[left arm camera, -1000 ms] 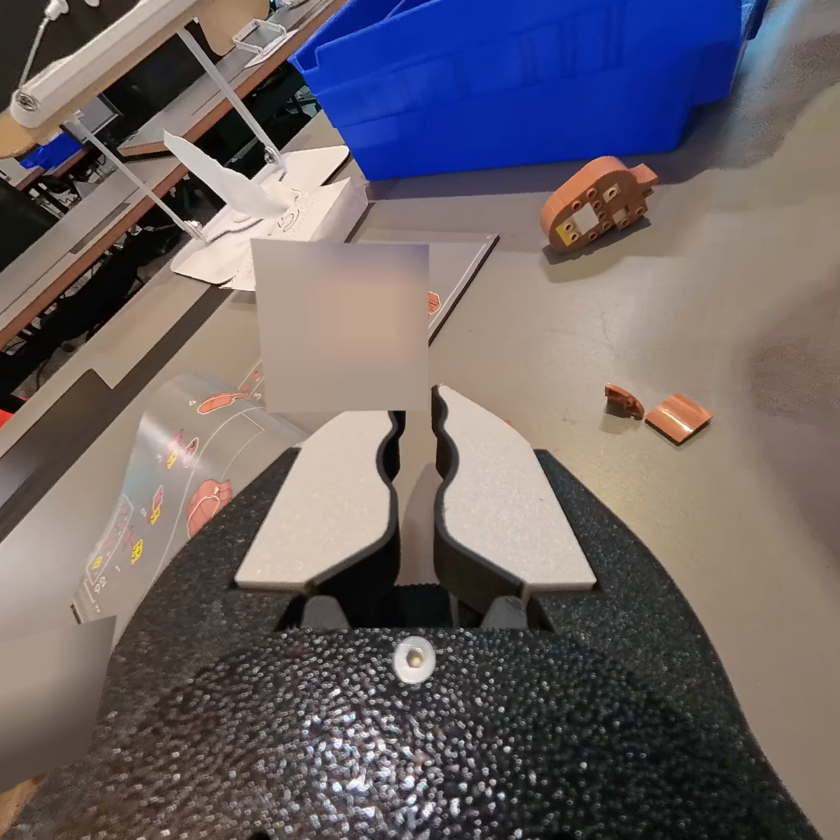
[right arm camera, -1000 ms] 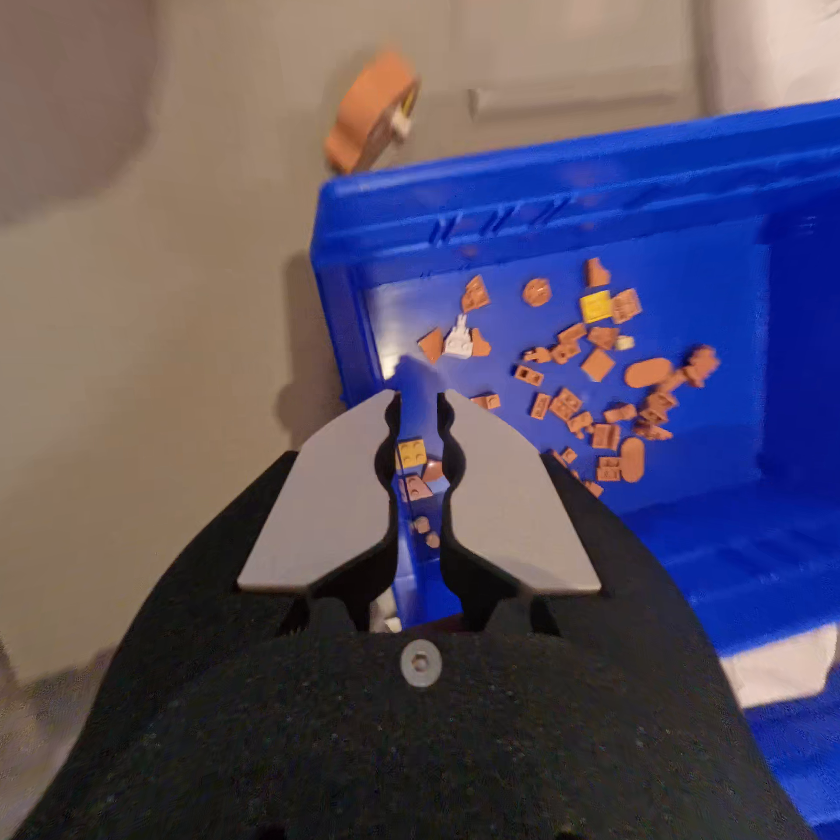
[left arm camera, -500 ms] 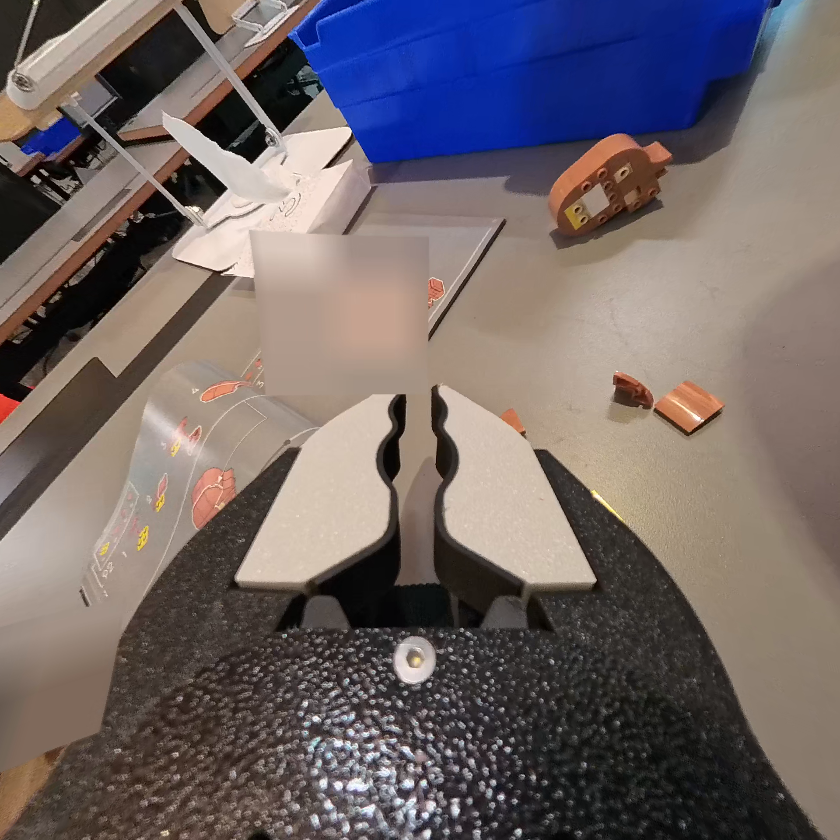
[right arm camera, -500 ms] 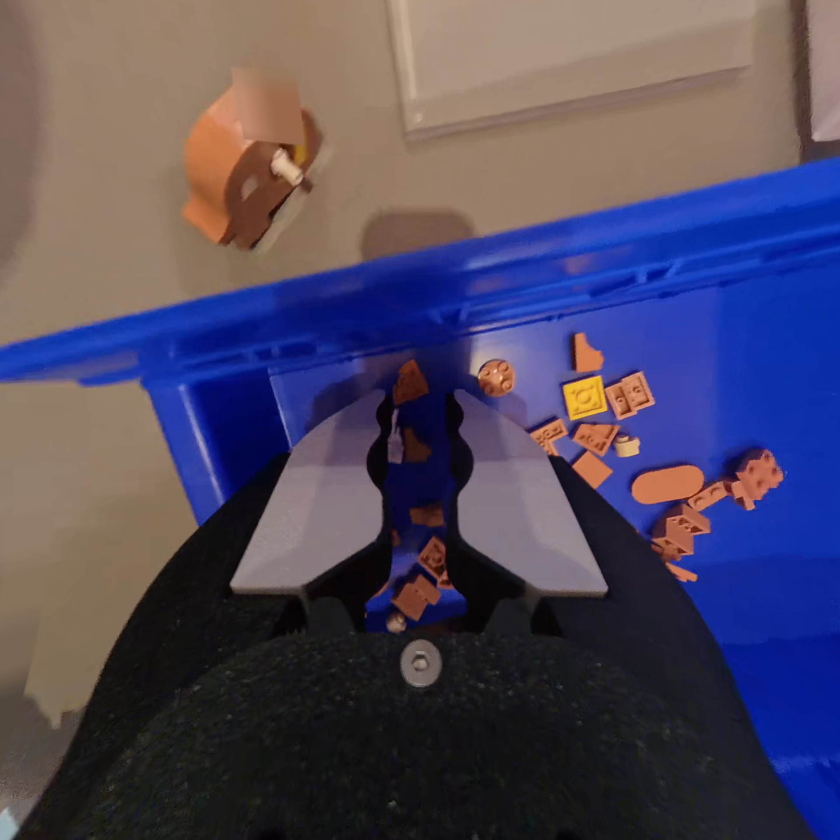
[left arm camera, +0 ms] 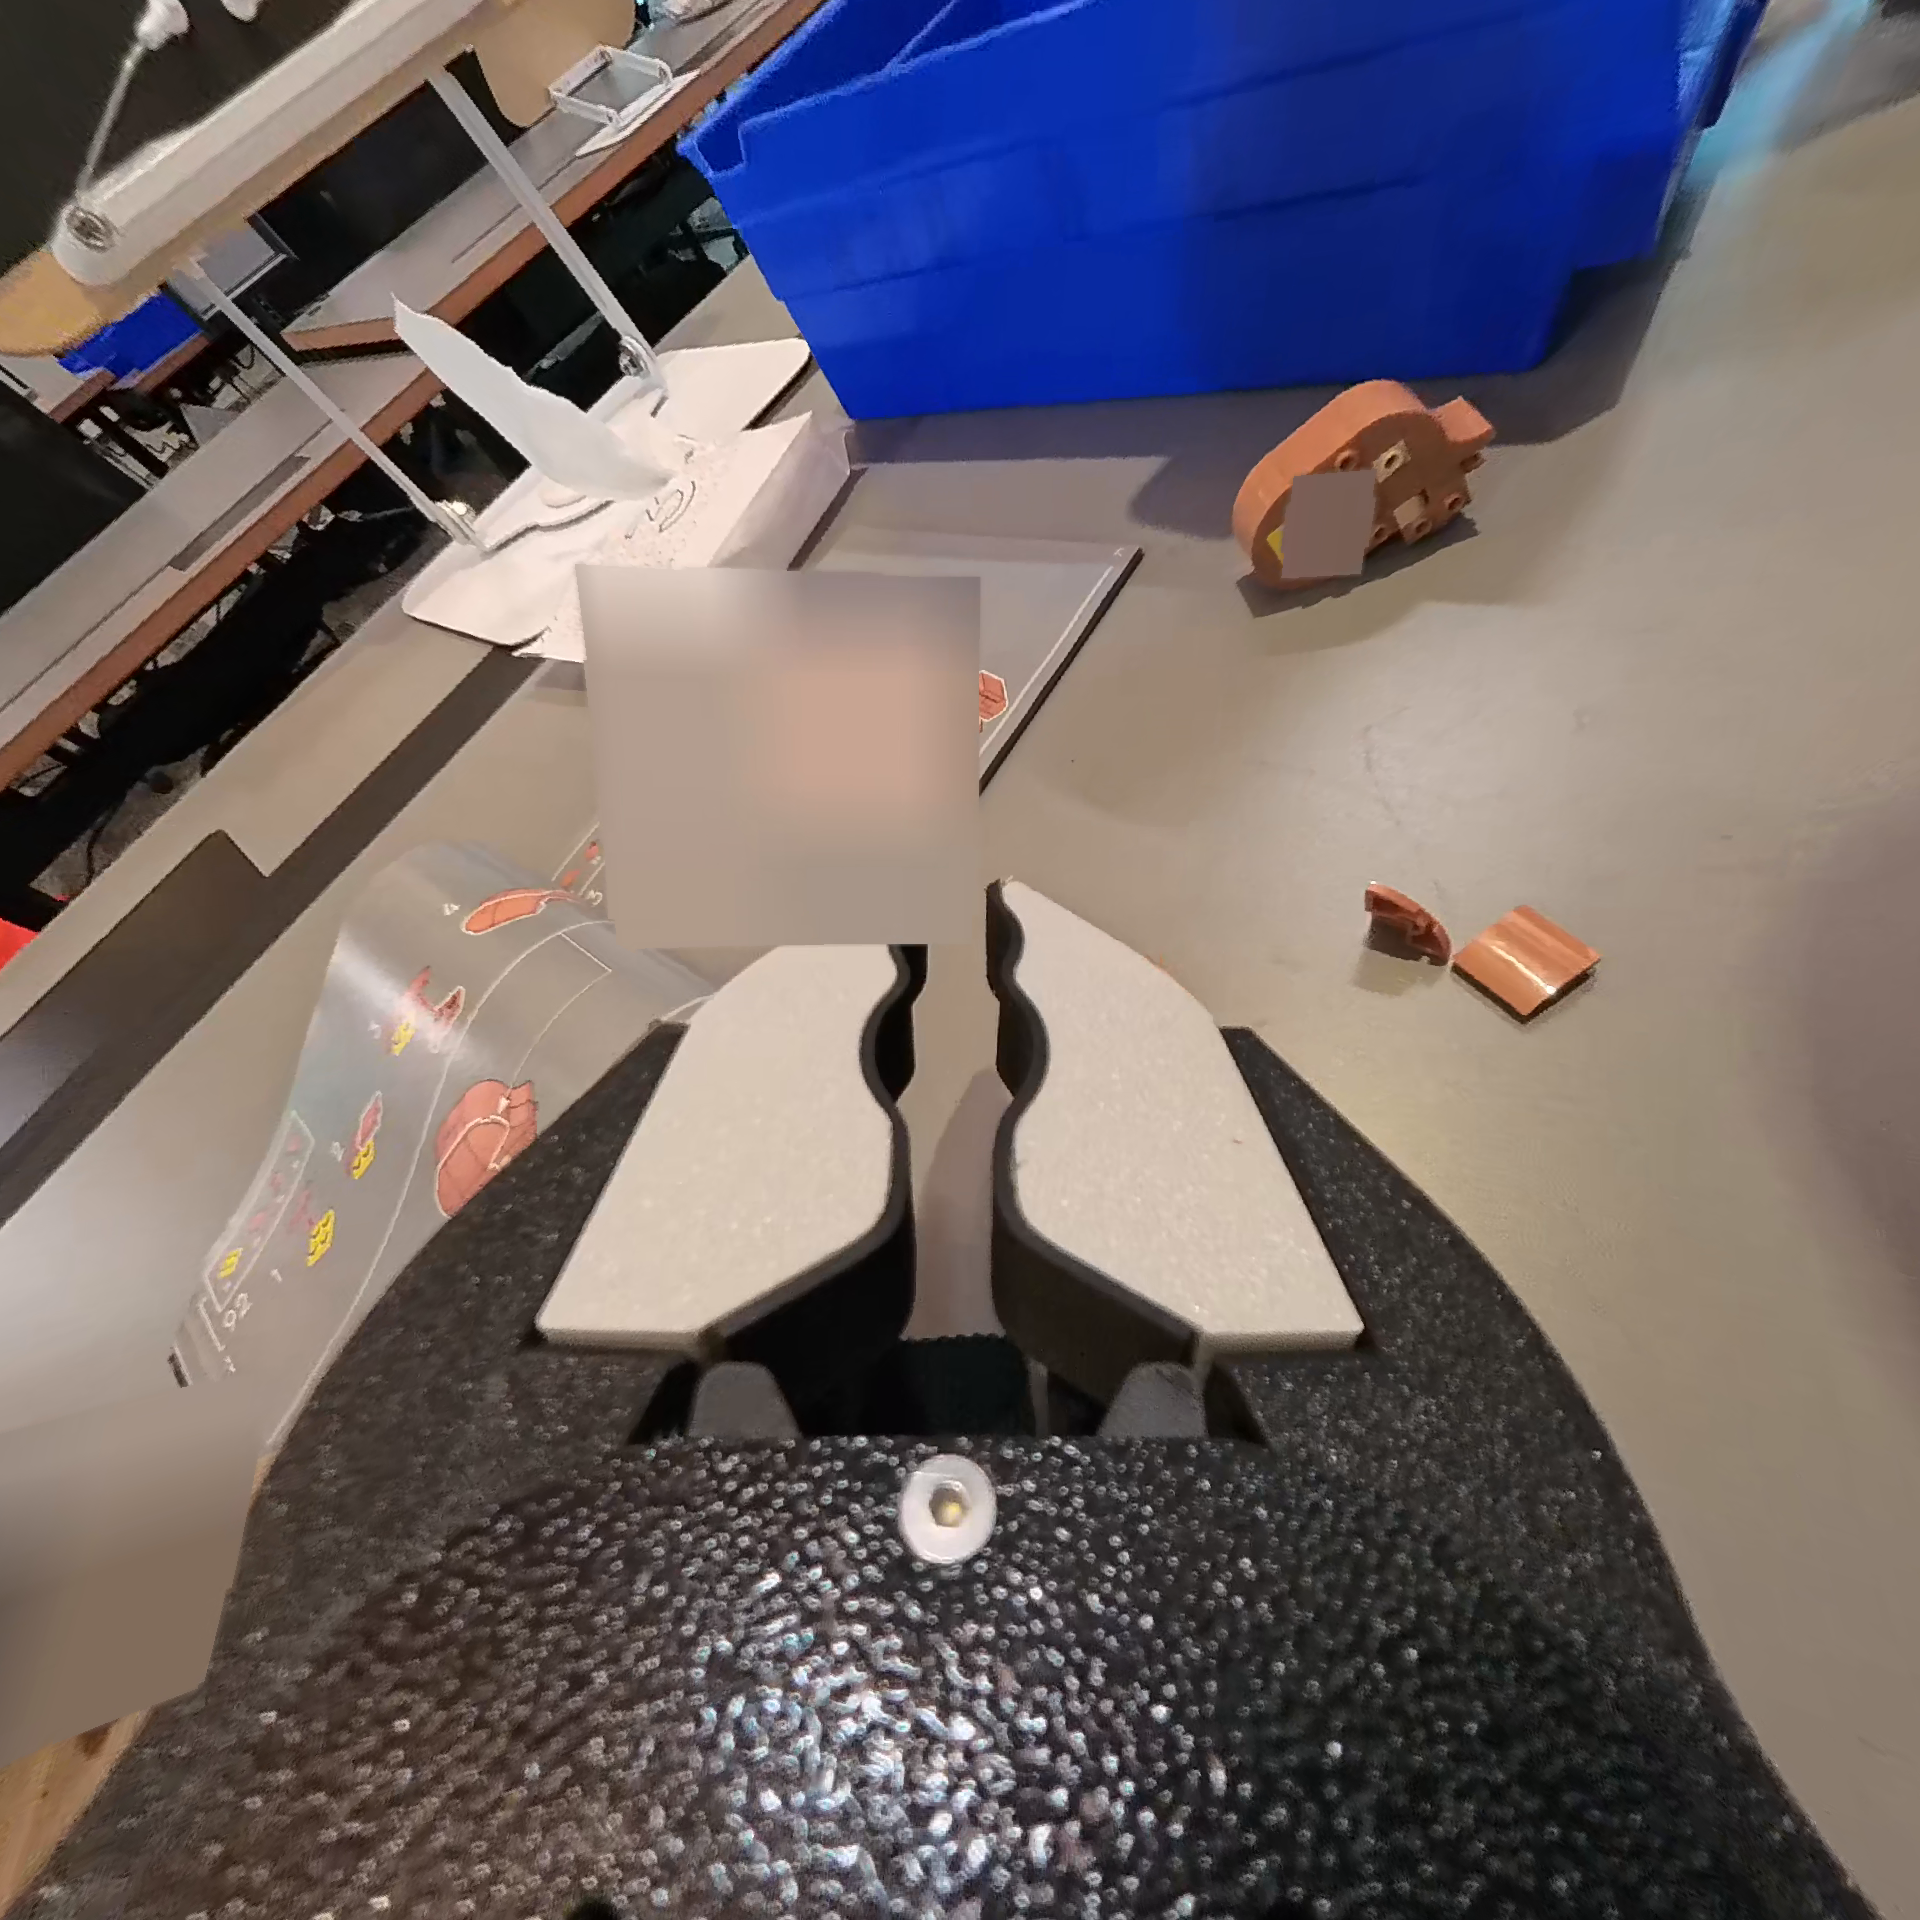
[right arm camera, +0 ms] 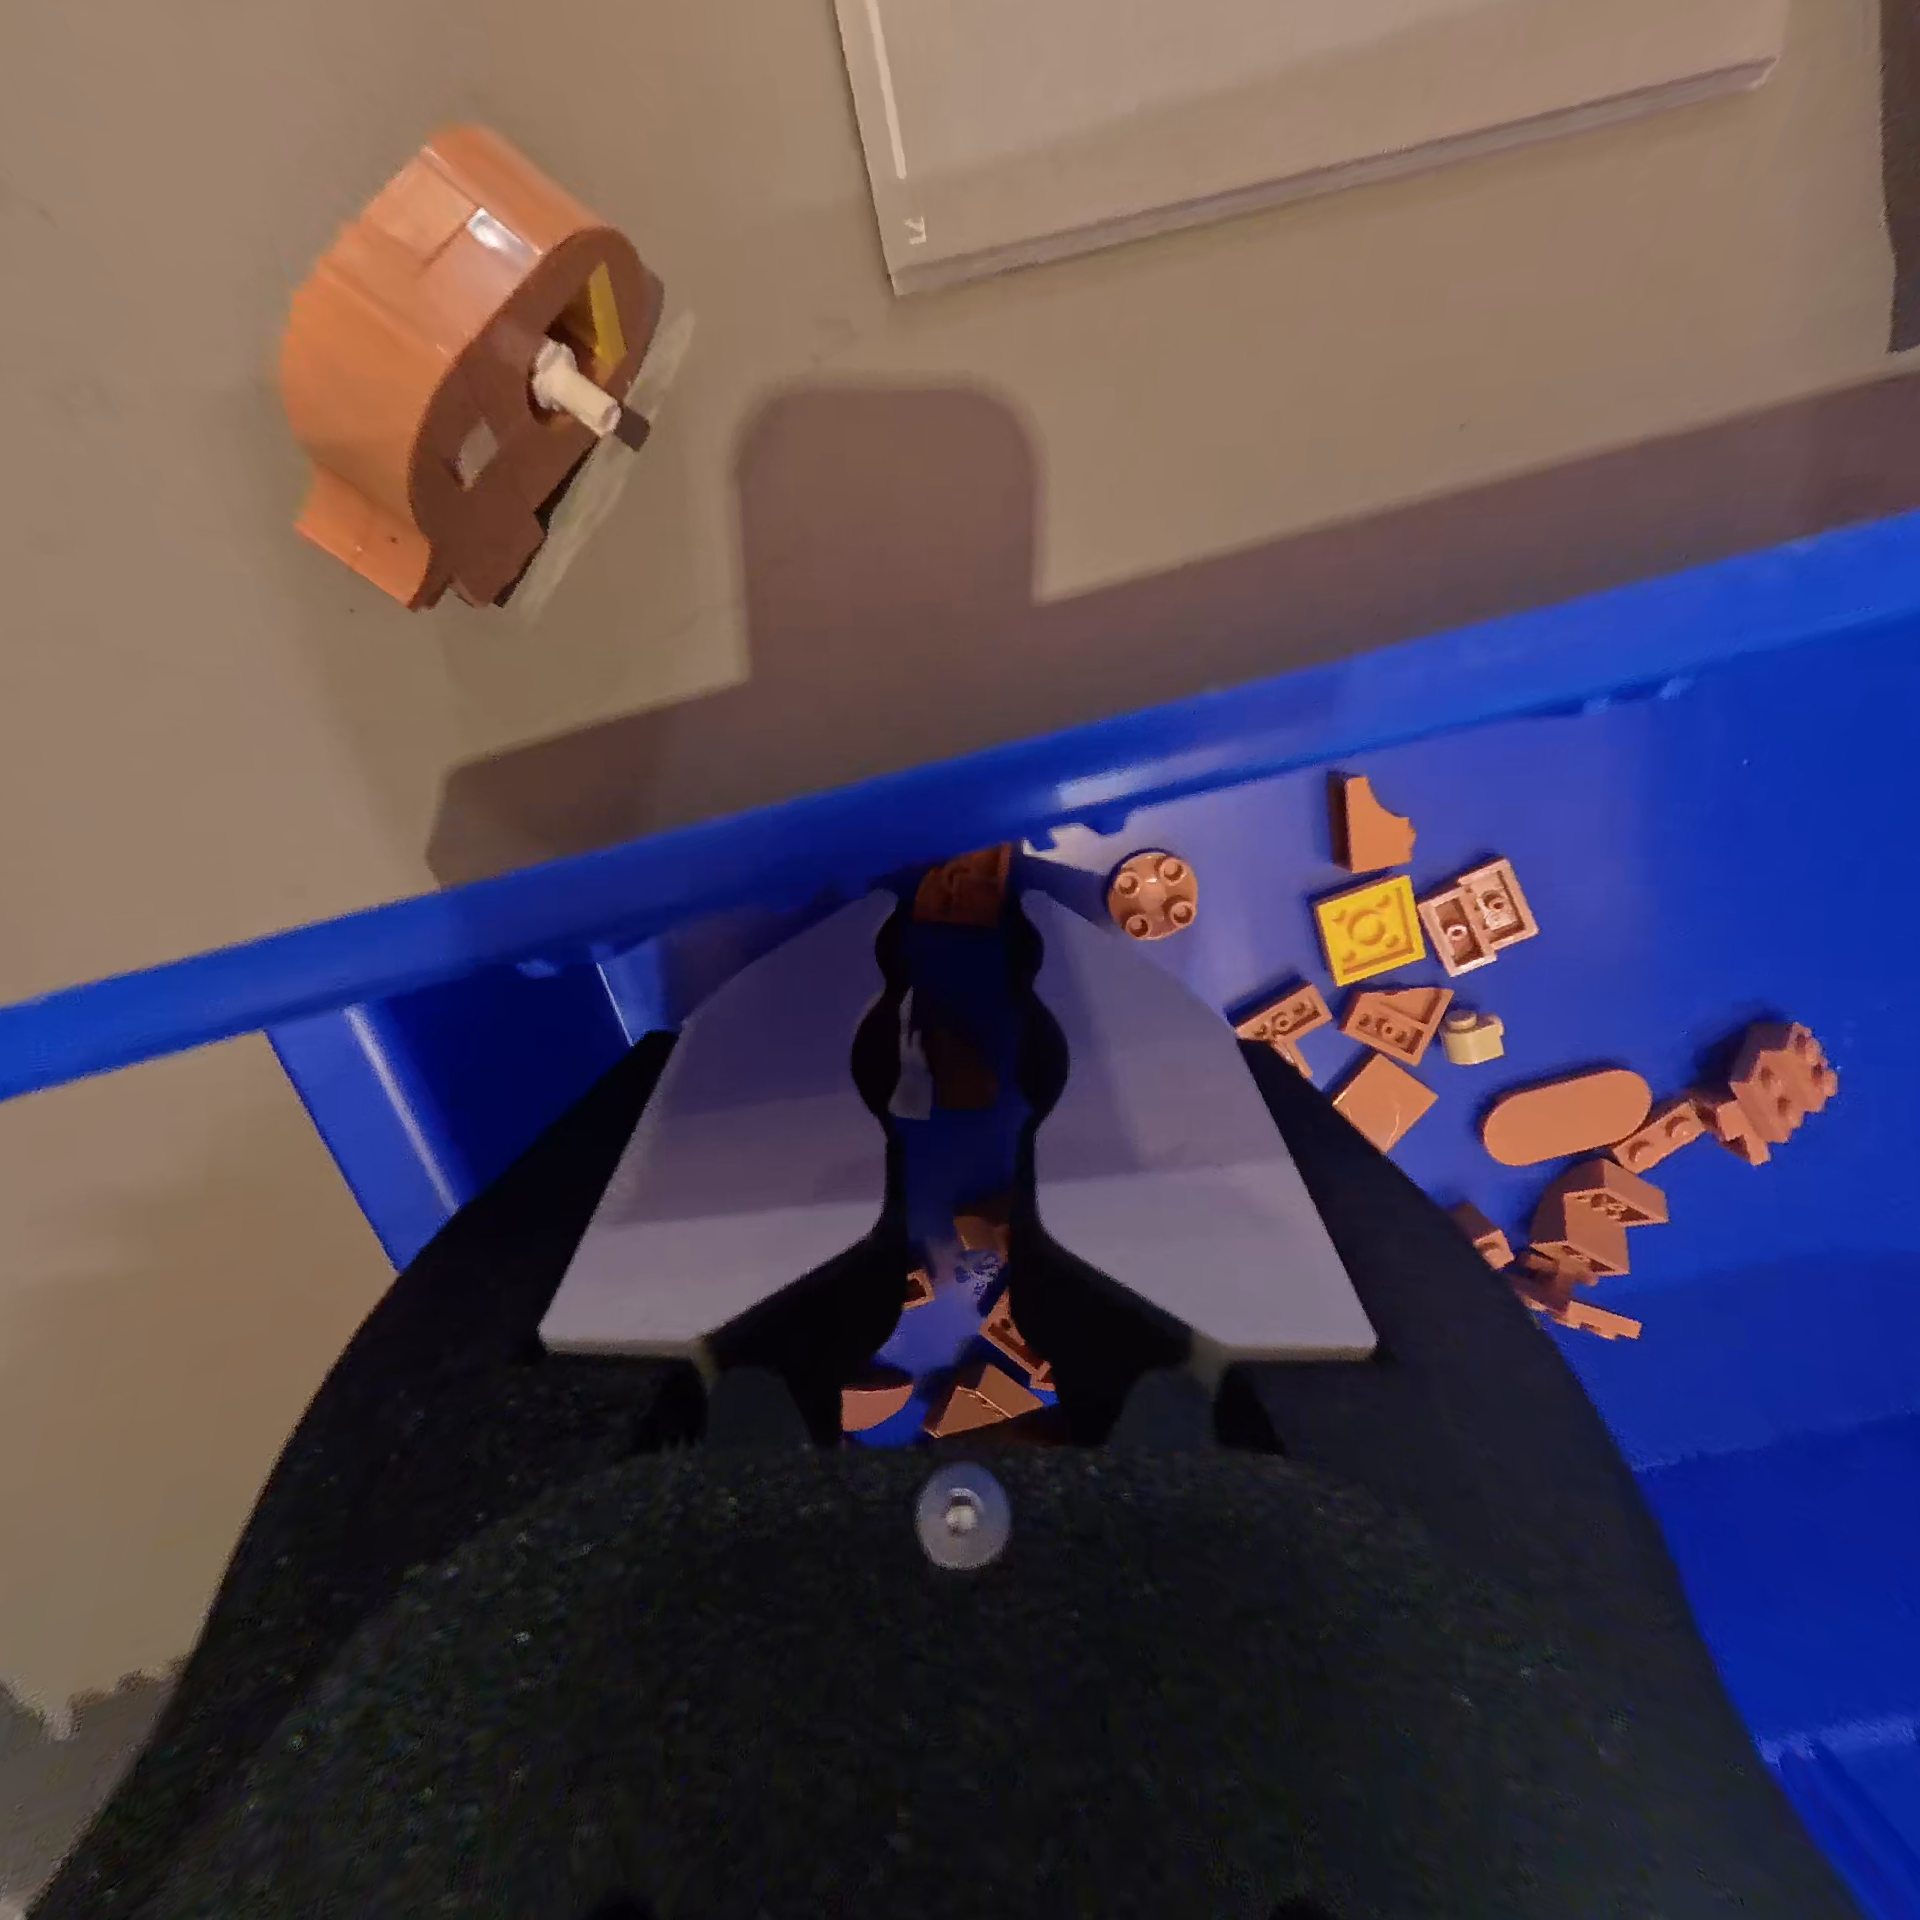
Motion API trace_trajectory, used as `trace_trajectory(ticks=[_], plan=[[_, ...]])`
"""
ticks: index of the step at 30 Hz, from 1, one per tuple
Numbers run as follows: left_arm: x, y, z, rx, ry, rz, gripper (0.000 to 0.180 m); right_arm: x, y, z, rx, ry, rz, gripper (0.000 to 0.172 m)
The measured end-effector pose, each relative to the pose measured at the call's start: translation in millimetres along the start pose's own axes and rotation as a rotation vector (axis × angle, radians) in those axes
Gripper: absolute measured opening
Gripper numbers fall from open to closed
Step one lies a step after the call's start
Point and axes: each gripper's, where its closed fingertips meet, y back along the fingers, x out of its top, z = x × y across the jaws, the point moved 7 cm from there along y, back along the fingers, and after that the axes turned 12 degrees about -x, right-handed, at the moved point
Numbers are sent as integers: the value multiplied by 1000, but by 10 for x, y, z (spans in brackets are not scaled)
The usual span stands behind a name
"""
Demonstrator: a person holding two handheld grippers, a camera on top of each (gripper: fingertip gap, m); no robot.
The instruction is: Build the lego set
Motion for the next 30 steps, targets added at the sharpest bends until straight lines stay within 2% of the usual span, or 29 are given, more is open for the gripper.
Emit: trace_trajectory(ticks=[5,9,13,15,17,20,23,26,30], plan=[[54,79,19,3,4,45,10,-66,104,79,-69,-91,26,17],[17,209,12,23,20,59,10,-143,588,74,-163,-205,112,17],[-92,406,-68,80,-16,13,10,-37,1205,-290,-191,-278,261,16],[-154,487,-101,80,-2,-15,10,179,1312,-597,-131,-277,323,16],[-202,551,-117,77,30,-41,10,481,1226,-885,-78,-258,349,16],[-247,627,-90,53,89,-54,10,975,880,-1218,-17,-220,364,16],[-306,693,-29,27,135,-55,10,1328,460,-1321,-25,-204,334,16],[-405,756,51,30,163,-59,10,1500,155,-1250,-13,-248,303,16],[-547,843,142,46,140,-117,10,1555,-79,-1207,25,-299,246,16]])
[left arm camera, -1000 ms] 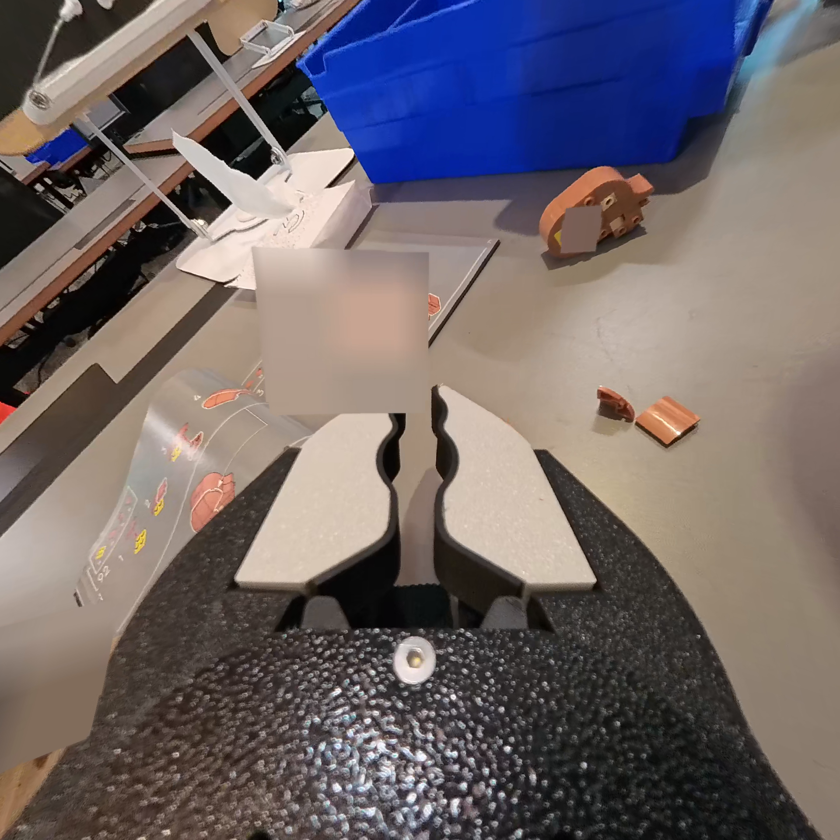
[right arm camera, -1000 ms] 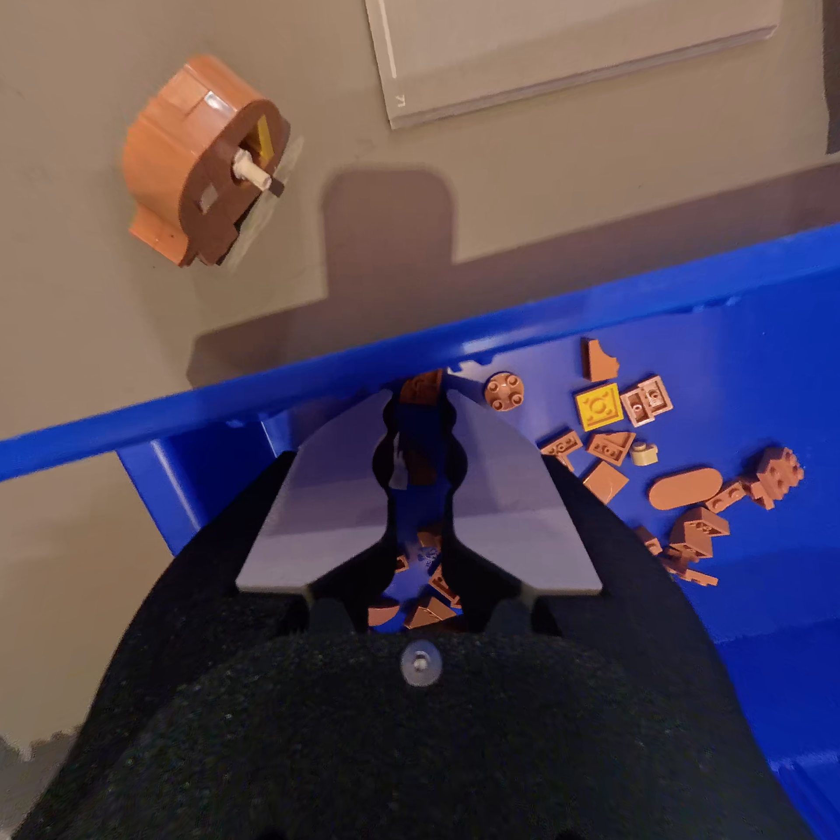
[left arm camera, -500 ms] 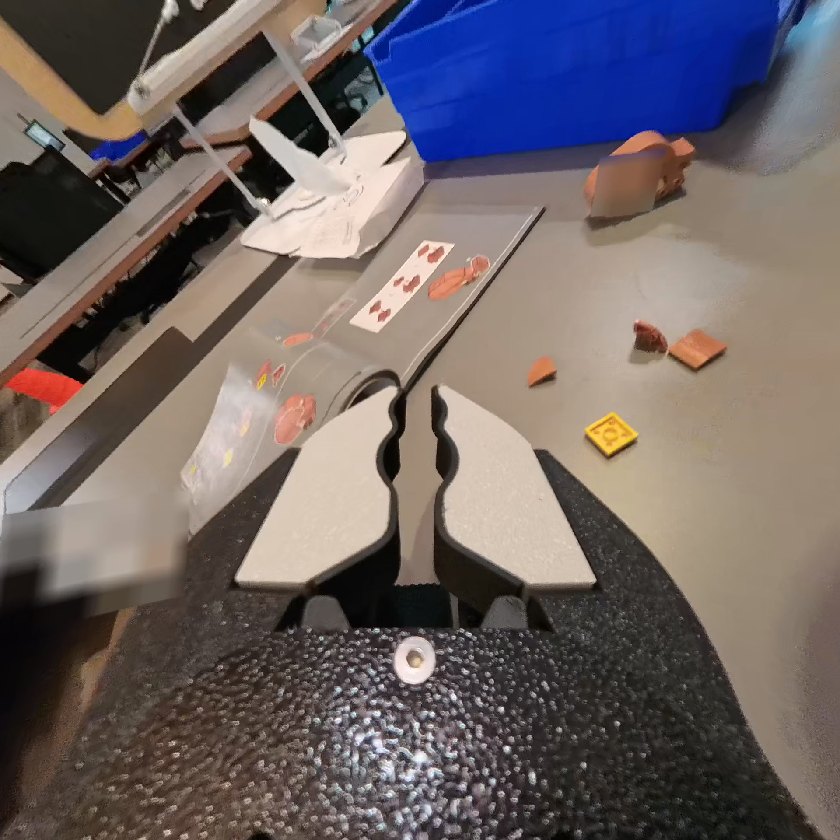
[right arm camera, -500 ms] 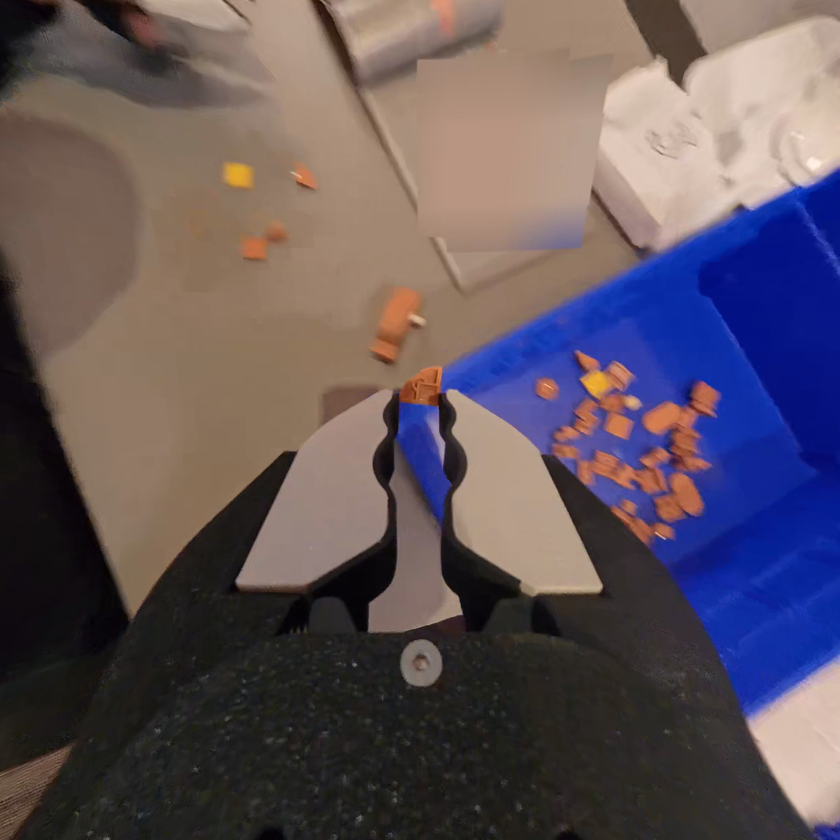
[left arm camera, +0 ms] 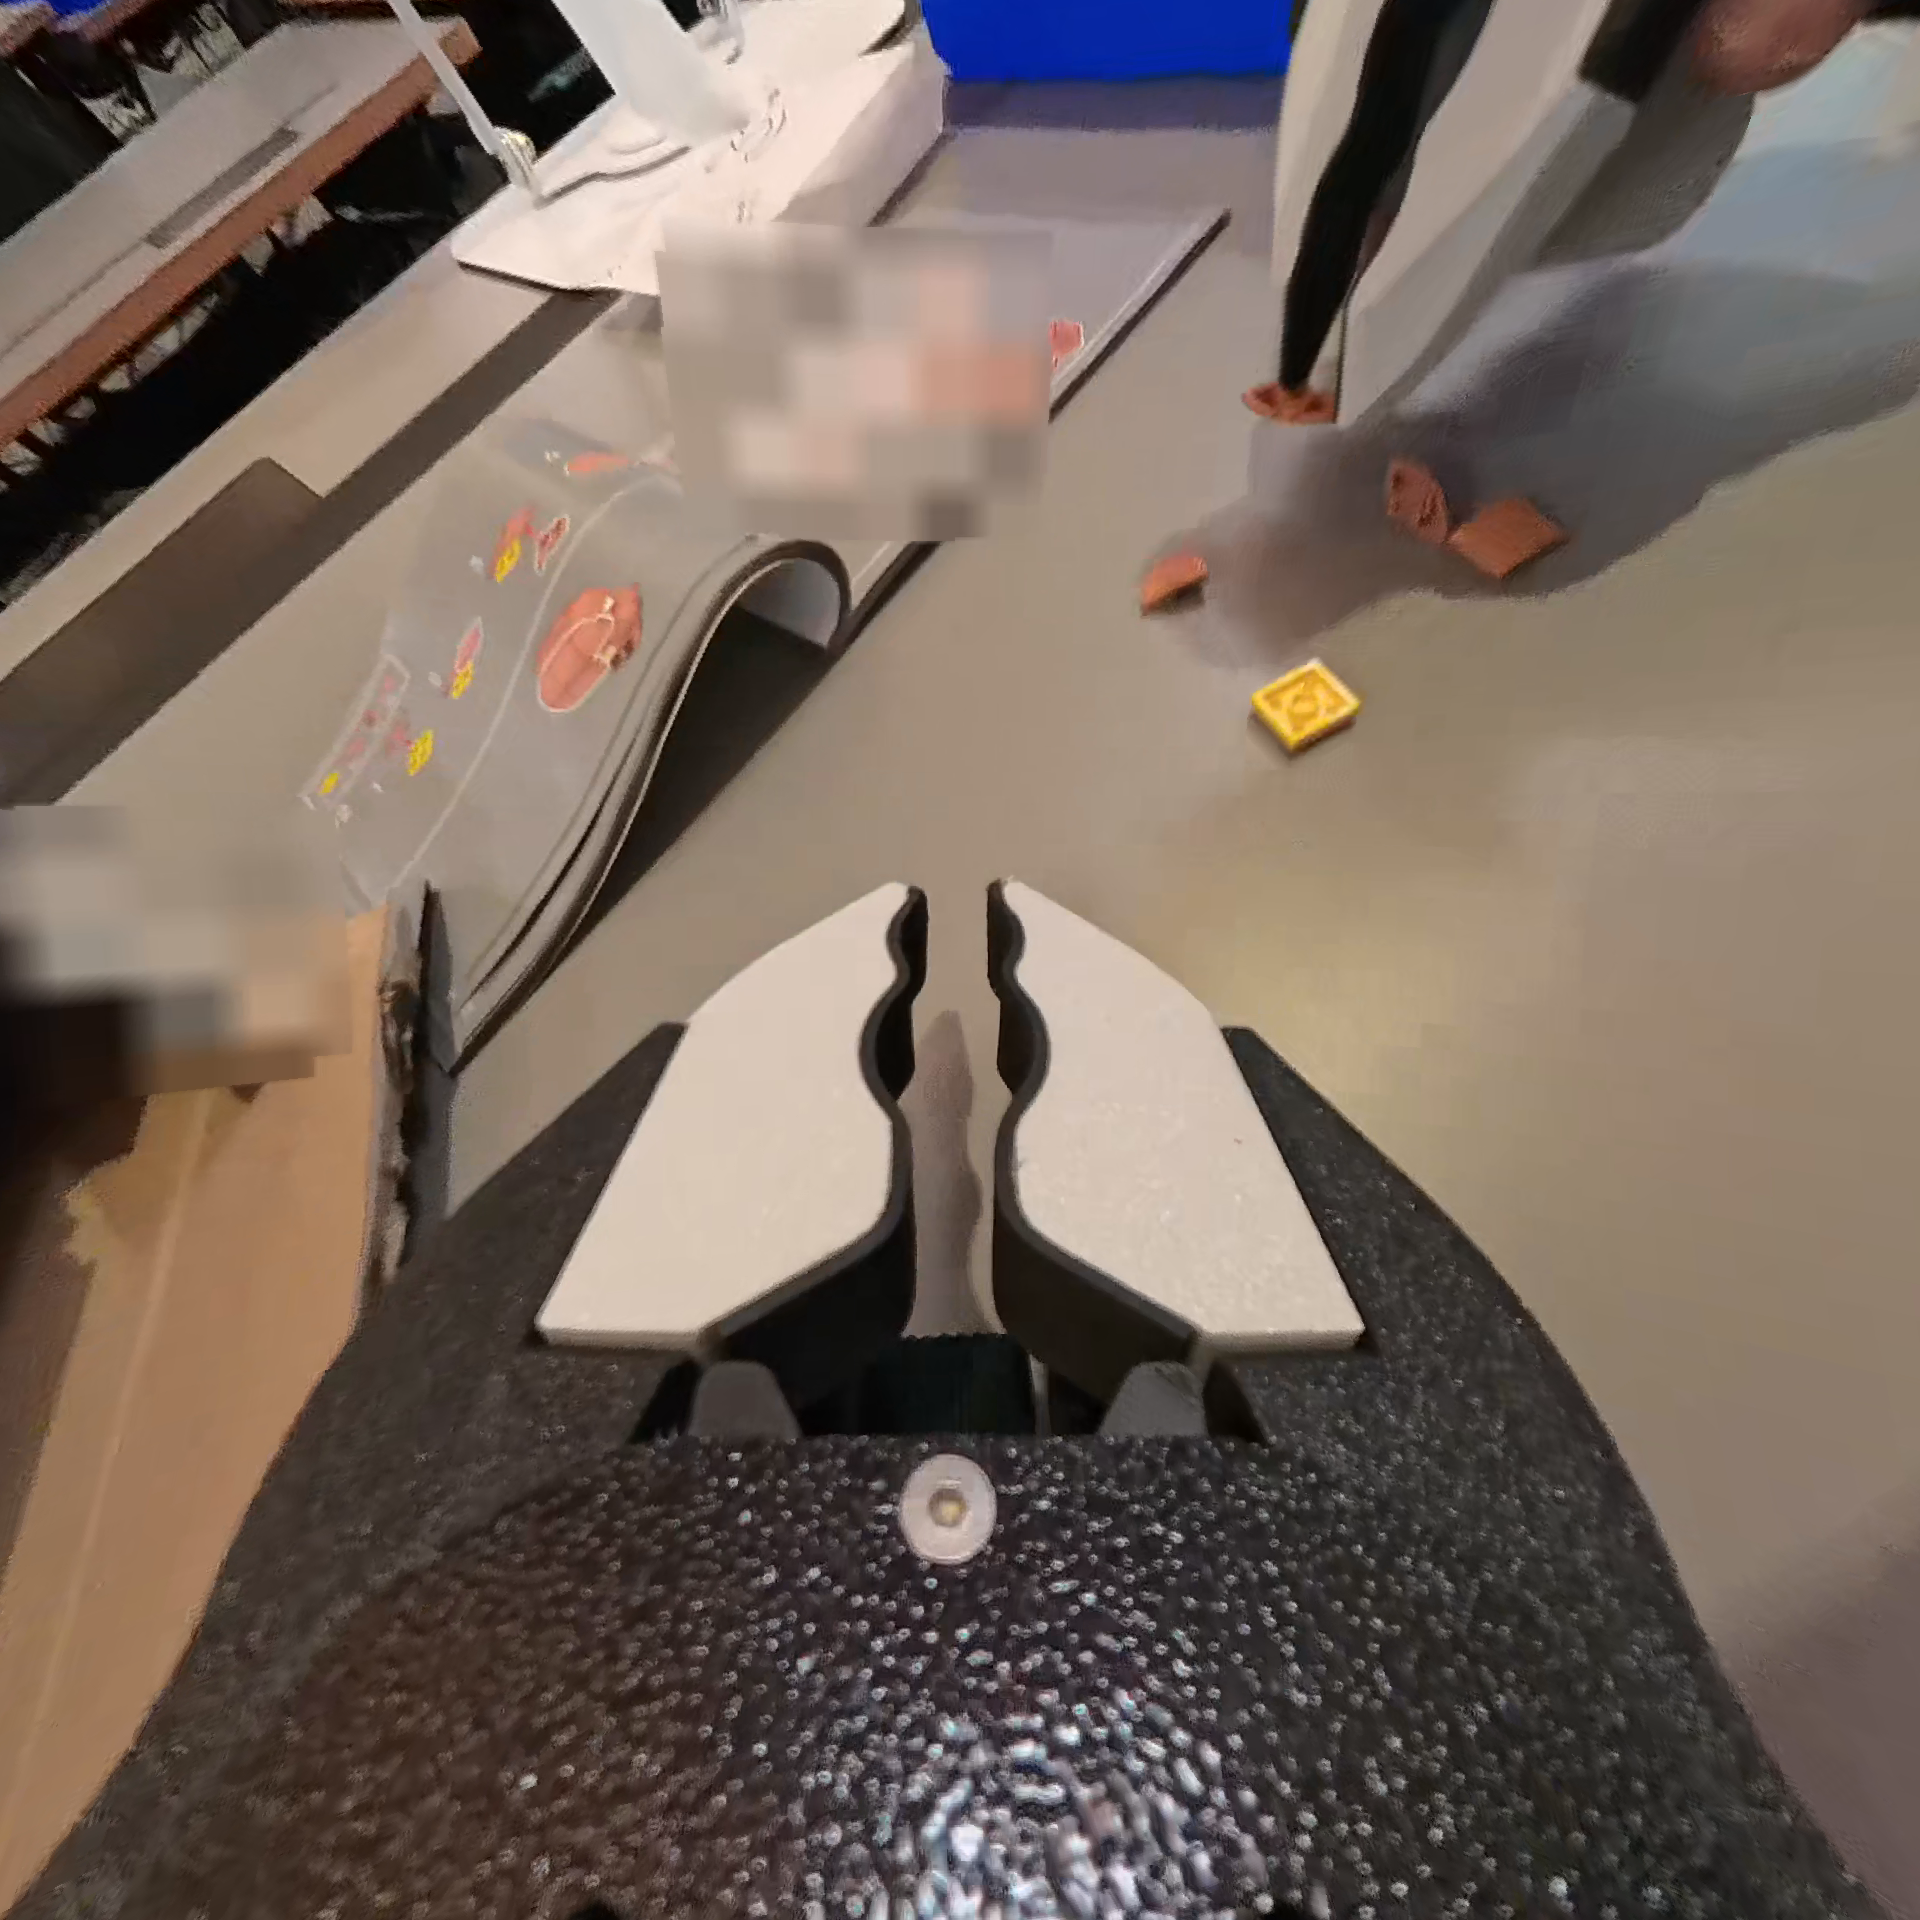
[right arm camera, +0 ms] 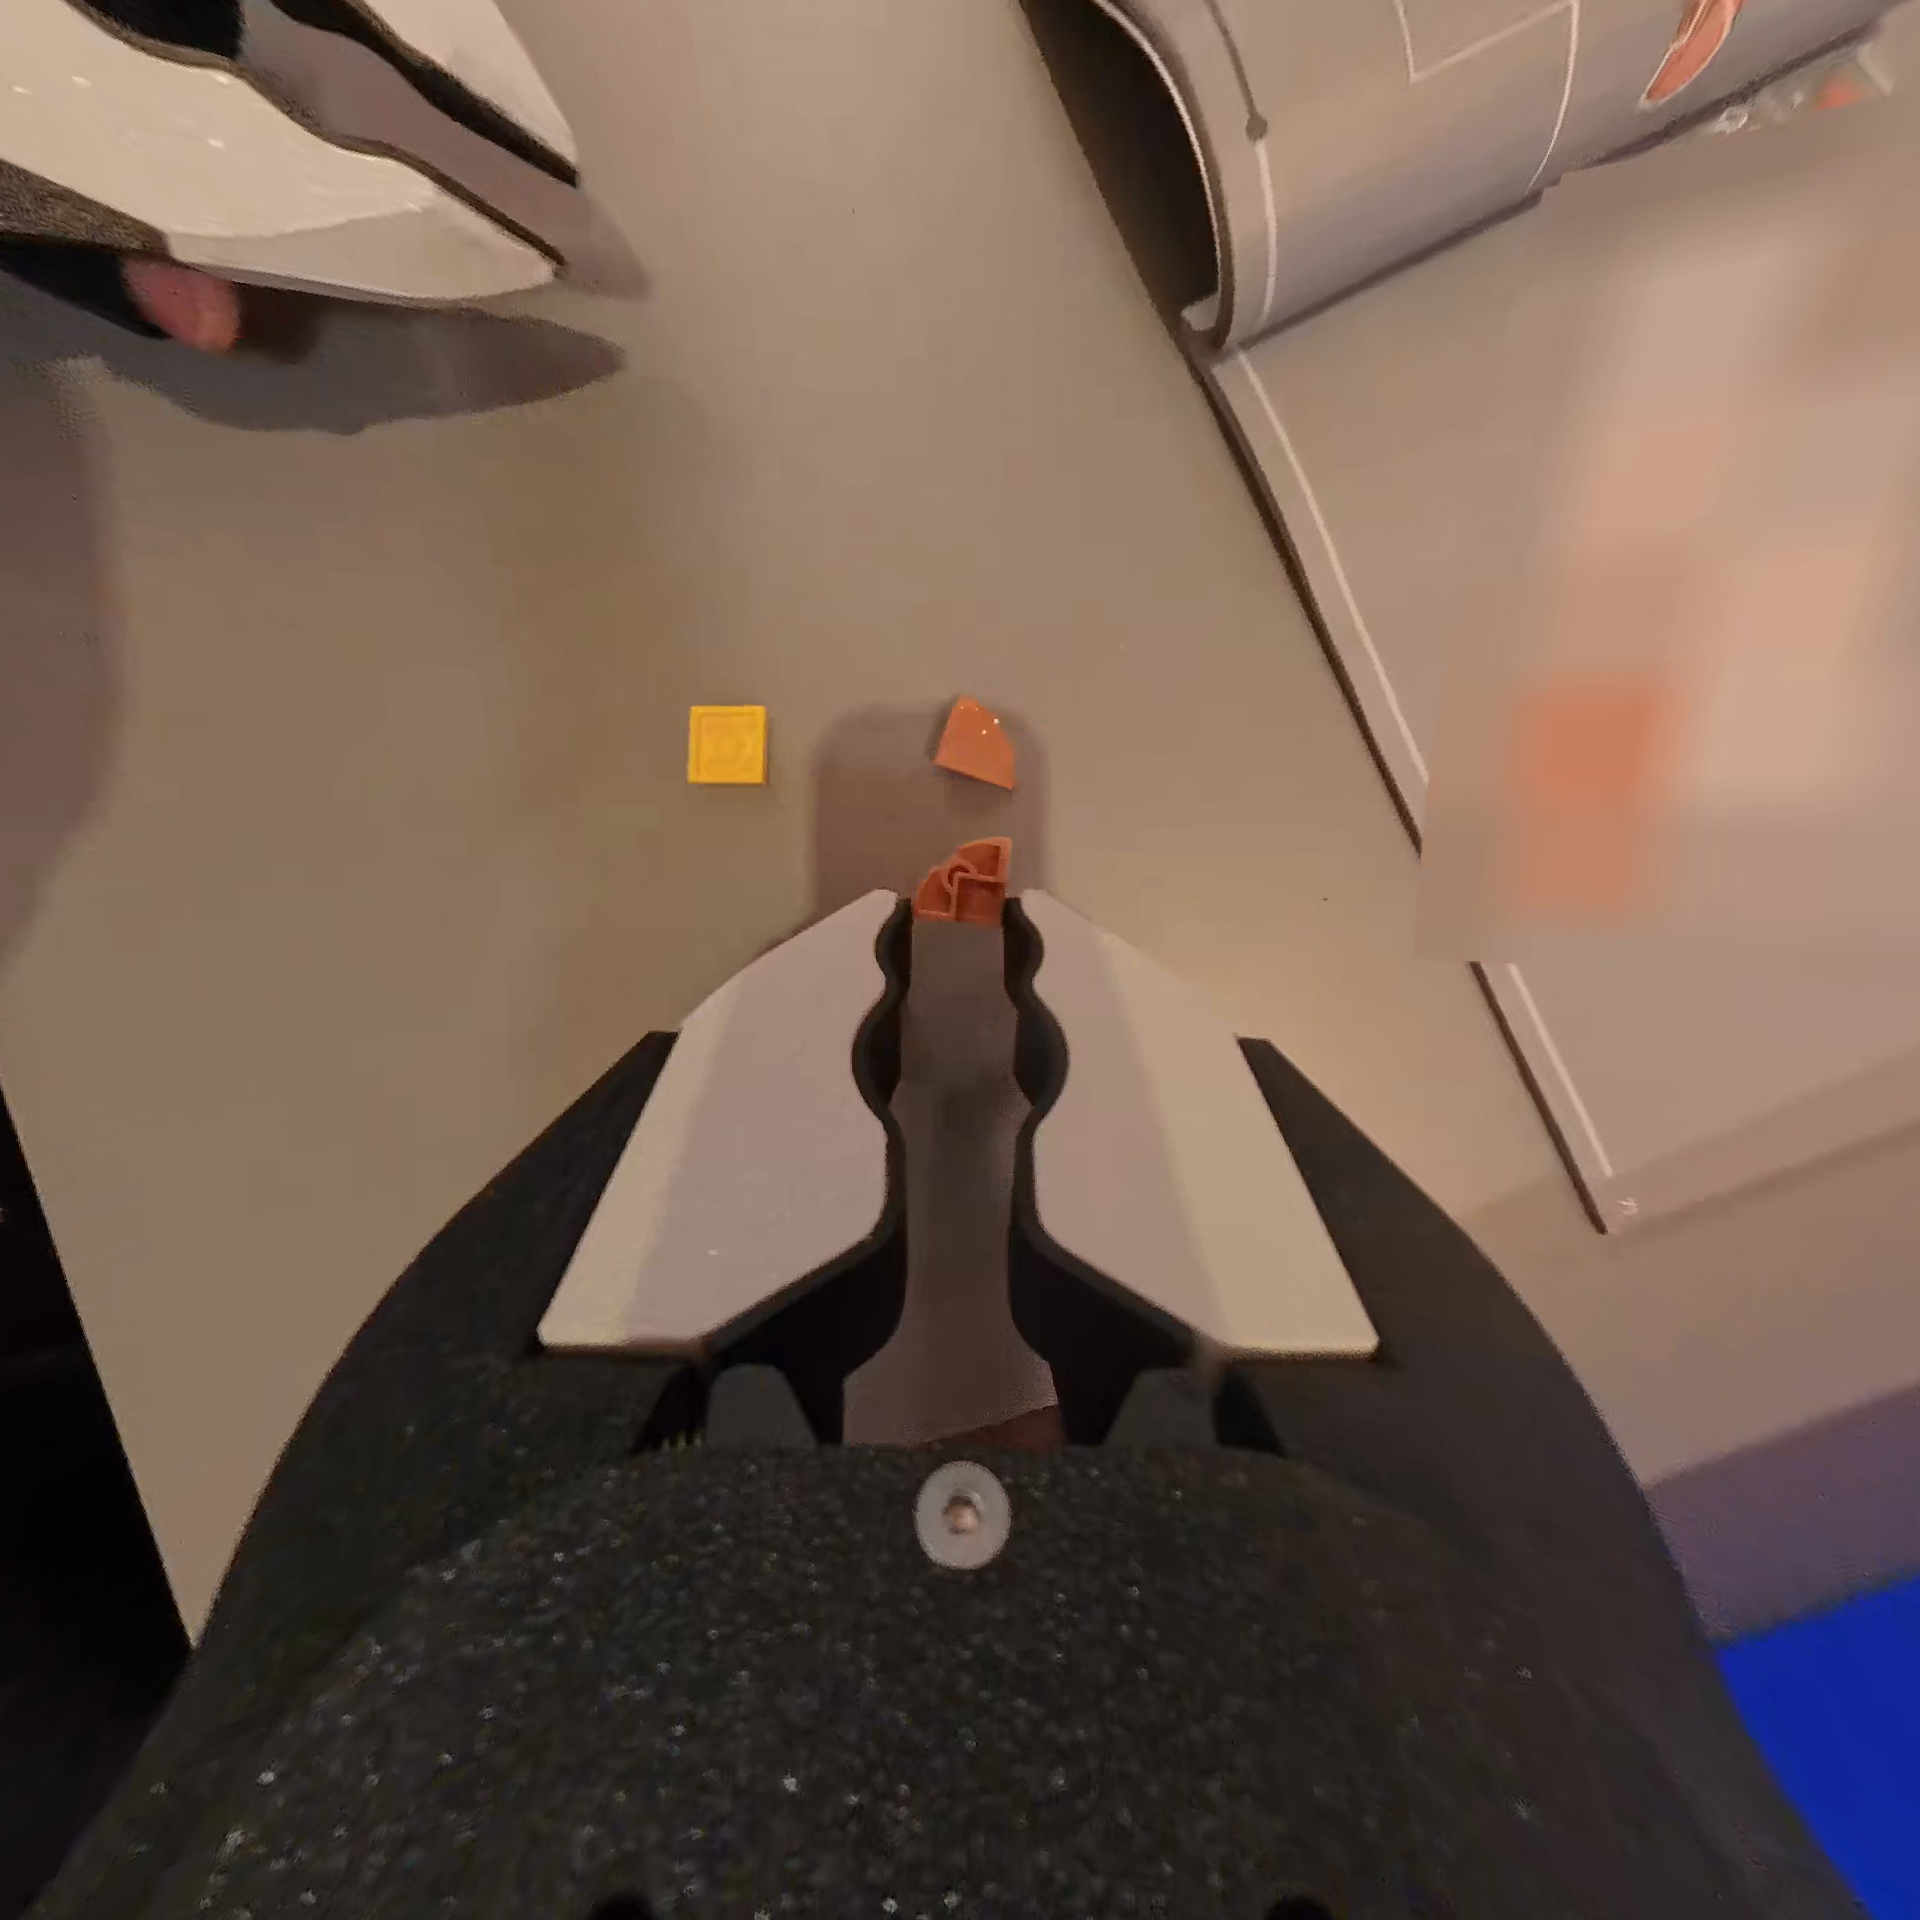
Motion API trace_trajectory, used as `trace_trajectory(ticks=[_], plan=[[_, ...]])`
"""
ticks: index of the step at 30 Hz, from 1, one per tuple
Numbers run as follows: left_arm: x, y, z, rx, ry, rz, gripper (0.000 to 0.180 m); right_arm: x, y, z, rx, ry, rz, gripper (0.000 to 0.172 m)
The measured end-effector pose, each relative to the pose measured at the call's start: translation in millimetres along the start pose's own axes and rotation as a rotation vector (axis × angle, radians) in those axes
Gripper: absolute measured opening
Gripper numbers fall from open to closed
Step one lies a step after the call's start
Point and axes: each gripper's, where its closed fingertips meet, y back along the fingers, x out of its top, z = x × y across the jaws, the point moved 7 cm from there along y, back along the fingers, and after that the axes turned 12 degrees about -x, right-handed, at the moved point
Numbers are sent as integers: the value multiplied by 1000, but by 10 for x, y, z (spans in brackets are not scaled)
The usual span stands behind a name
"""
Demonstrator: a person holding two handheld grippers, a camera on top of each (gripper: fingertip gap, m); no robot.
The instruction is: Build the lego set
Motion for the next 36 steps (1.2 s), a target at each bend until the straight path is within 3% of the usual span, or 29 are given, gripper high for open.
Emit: trace_trajectory(ticks=[6,17,21,29,36], plan=[[-45,41,23,-11,-31,-15,10,-6,-82,-21,9,-17,-28,17],[-57,46,11,-26,-16,-19,11,-108,29,62,-5,-110,57,20],[-50,88,-58,-24,51,20,10,-231,141,104,-23,-178,159,21],[-44,188,-187,-20,191,121,10,-471,444,53,-135,-223,544,15],[-46,214,-224,-27,241,153,10,-546,363,2,-120,-230,552,13]])
